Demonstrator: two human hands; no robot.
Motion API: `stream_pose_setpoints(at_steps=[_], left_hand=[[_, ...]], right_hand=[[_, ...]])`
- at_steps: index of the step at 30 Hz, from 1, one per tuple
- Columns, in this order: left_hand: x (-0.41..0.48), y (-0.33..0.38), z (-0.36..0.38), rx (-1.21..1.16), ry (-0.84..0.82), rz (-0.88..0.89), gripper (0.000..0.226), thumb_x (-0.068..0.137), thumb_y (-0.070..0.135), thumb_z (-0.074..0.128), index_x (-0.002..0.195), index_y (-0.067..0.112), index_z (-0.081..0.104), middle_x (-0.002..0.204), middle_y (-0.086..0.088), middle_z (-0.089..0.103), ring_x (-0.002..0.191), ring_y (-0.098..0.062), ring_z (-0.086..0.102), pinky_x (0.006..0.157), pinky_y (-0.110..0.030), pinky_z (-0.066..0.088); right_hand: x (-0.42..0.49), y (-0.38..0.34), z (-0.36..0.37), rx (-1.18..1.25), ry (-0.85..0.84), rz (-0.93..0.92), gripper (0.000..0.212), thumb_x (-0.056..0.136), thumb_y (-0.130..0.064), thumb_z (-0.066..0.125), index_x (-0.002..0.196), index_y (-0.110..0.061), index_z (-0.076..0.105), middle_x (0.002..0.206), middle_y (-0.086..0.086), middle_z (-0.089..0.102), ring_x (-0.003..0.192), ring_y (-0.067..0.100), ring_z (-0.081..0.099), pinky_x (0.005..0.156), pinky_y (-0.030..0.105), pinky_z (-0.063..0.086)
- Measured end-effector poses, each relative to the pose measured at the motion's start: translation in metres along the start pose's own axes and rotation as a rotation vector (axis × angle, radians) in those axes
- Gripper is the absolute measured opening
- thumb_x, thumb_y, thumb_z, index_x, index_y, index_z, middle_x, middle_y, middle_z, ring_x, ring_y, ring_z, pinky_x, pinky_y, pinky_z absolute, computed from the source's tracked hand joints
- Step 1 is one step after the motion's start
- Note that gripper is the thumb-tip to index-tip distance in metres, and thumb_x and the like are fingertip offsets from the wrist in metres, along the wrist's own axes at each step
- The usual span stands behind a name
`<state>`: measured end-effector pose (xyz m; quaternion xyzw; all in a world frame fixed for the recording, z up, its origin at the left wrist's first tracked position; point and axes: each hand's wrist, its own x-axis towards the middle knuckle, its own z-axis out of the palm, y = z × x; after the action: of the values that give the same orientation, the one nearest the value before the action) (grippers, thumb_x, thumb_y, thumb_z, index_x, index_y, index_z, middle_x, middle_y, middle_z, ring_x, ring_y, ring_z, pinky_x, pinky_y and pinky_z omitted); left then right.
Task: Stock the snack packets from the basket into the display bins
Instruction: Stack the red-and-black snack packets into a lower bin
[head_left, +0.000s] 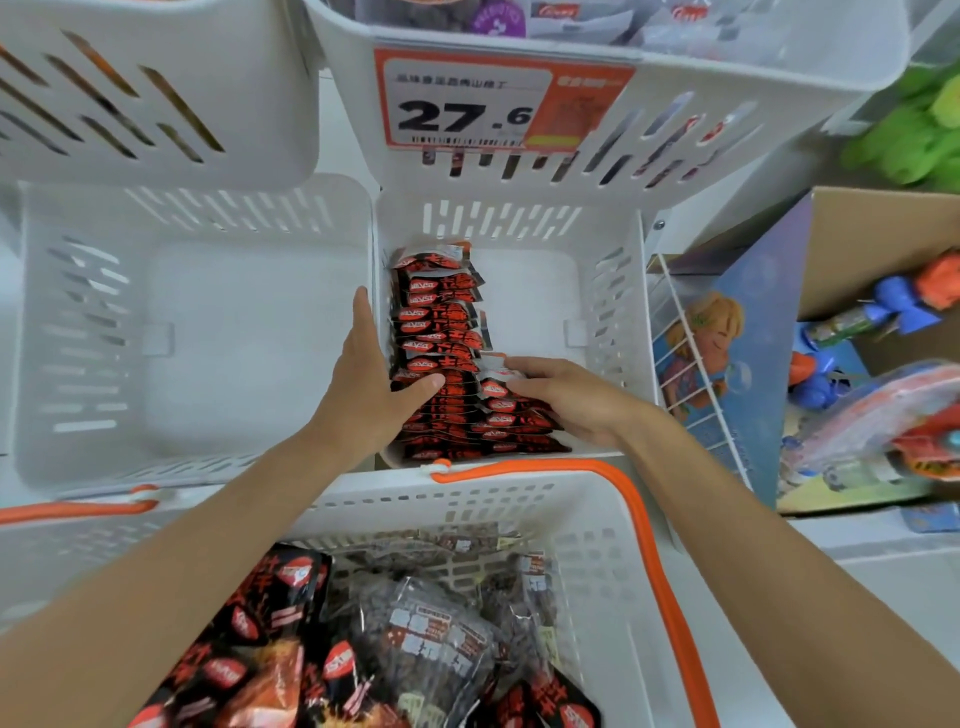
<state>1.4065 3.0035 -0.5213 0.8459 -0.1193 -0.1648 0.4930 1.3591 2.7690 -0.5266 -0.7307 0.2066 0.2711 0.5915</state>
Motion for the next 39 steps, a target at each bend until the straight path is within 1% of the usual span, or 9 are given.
stream_pose_setpoints(at_steps=[5,9,14,18,22,27,30,34,39], left_hand=[[0.0,0.0,0.0,0.006,0.013,0.01,0.112,0.086,0.03,0.073,0.154,0.023,-0.017,0.163,0.003,0.01,0.149,-0.016,0.012,0.121,-0.042,0.015],[0.001,-0.002,0.0,0.019,0.012,0.006,0.113,0.086,0.034,0.073,0.153,0.023,-0.017,0.164,0.002,0.009,0.15,-0.017,0.011,0.121,-0.046,0.016],[-0.006,0.007,-0.008,0.037,-0.024,-0.066,0.107,0.09,0.04,0.067,0.154,0.021,-0.016,0.164,-0.001,0.008,0.151,-0.019,0.01,0.122,-0.044,0.015],[-0.038,0.03,-0.02,0.206,0.052,-0.027,0.086,0.093,0.039,0.062,0.155,0.008,0.011,0.158,-0.013,0.027,0.145,-0.027,0.025,0.116,-0.039,0.025],[-0.095,0.048,-0.032,0.241,0.129,0.139,0.056,0.094,0.027,0.061,0.144,0.015,0.04,0.138,-0.009,0.049,0.124,-0.025,0.049,0.106,-0.039,0.04],[-0.168,0.032,-0.054,0.174,-0.007,0.176,0.048,0.095,0.02,0.06,0.14,0.02,0.044,0.131,-0.002,0.05,0.1,-0.016,0.055,0.092,-0.031,0.045],[-0.2,0.006,-0.069,0.189,-0.061,0.092,0.047,0.094,0.019,0.061,0.139,0.02,0.046,0.129,-0.001,0.051,0.095,-0.017,0.059,0.09,-0.033,0.049],[-0.231,-0.013,-0.077,0.175,-0.101,-0.036,0.042,0.096,0.017,0.059,0.137,0.015,0.047,0.129,-0.003,0.052,0.09,-0.017,0.06,0.066,-0.012,0.042],[-0.256,-0.024,-0.075,0.161,-0.184,-0.107,0.041,0.097,0.02,0.058,0.137,0.02,0.047,0.128,0.001,0.053,0.097,-0.015,0.058,0.078,-0.023,0.041]], right_hand=[[-0.026,-0.018,-0.009,-0.169,-0.044,-0.056,0.072,0.084,-0.054,0.066,0.148,-0.042,0.035,0.149,-0.015,0.035,0.137,0.008,0.034,0.11,0.03,0.03],[-0.036,-0.02,0.0,-0.357,-0.172,-0.126,0.07,0.088,-0.035,0.071,0.148,-0.037,0.035,0.152,-0.016,0.029,0.133,0.001,0.028,0.105,0.019,0.023],[-0.054,-0.037,0.003,-0.297,0.027,-0.138,0.071,0.085,-0.038,0.073,0.147,-0.039,0.038,0.143,-0.017,0.032,0.128,-0.001,0.027,0.1,0.024,0.028],[-0.093,-0.048,0.023,-0.304,0.288,-0.343,0.06,0.085,-0.032,0.075,0.138,-0.032,0.048,0.142,-0.007,0.044,0.129,0.011,0.043,0.099,0.029,0.043],[-0.144,-0.051,0.07,-0.285,0.348,-0.513,0.038,0.09,-0.022,0.07,0.122,-0.035,0.054,0.128,-0.006,0.056,0.105,0.007,0.059,0.08,0.012,0.047],[-0.188,-0.004,0.119,-0.579,0.075,-0.291,0.052,0.088,-0.022,0.073,0.135,-0.029,0.05,0.139,-0.002,0.049,0.113,0.012,0.053,0.094,0.03,0.046],[-0.2,0.039,0.137,-0.847,-0.186,-0.108,0.079,0.09,-0.019,0.071,0.154,-0.024,0.025,0.16,-0.001,0.021,0.142,0.018,0.029,0.101,0.026,0.033],[-0.189,0.092,0.149,-1.09,-0.293,0.1,0.109,0.081,-0.011,0.08,0.158,-0.029,0.005,0.164,0.0,0.007,0.151,0.025,0.008,0.119,0.041,0.023],[-0.171,0.103,0.153,-1.287,-0.115,-0.101,0.033,0.087,-0.033,0.072,0.118,-0.022,0.068,0.124,-0.002,0.063,0.123,0.025,0.052,0.096,0.035,0.038]])
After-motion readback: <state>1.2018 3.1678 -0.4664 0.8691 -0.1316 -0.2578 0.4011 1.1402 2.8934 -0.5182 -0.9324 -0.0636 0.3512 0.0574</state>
